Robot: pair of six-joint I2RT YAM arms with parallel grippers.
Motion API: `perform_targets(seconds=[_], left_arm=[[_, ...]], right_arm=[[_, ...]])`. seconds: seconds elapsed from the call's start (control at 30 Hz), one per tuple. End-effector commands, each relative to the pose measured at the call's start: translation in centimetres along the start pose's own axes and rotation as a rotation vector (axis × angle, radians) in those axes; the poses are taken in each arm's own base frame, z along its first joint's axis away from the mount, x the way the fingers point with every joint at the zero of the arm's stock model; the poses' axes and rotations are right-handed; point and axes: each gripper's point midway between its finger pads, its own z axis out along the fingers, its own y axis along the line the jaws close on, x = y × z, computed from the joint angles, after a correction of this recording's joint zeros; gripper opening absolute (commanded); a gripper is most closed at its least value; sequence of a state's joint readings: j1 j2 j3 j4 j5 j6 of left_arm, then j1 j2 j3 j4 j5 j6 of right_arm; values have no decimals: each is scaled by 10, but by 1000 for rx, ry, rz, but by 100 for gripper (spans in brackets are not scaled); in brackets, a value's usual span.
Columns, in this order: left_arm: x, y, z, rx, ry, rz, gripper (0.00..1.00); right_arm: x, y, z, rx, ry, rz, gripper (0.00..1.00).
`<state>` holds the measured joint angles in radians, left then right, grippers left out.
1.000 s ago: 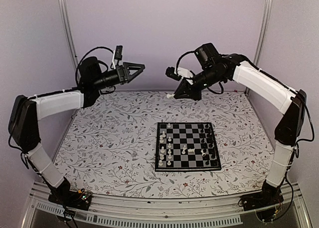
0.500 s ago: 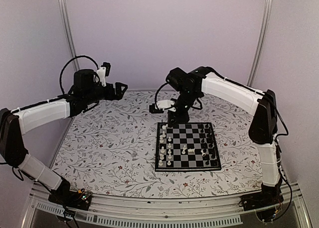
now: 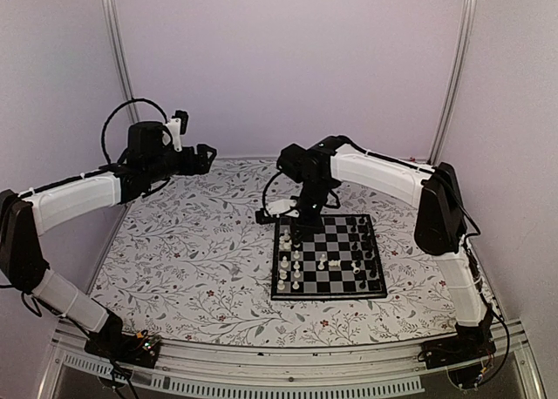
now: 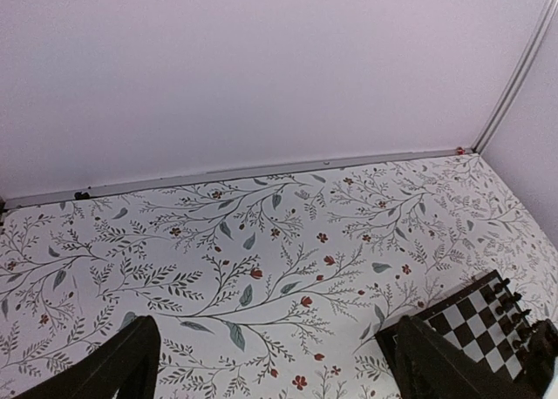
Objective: Set up the chess pieces on the board
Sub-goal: Place the chess piece on the chessboard.
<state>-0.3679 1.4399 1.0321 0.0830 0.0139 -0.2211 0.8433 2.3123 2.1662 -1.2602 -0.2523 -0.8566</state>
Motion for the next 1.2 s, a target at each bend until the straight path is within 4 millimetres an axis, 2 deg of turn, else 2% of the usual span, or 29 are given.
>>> perform_targets(seconds=[0.0,0.6,1.17], left_arm=[[-17,3,-7,-7,-32,-10,95],[-10,-2,-2,27,-8,-14,94],[-6,-6,2,53,11,-20,93]], right_arm=[[-5,3,10,-22,-2,-11,8],[-4,1,30,-45,7,0,11],[-7,-1,35,-39,-5,-2,19]])
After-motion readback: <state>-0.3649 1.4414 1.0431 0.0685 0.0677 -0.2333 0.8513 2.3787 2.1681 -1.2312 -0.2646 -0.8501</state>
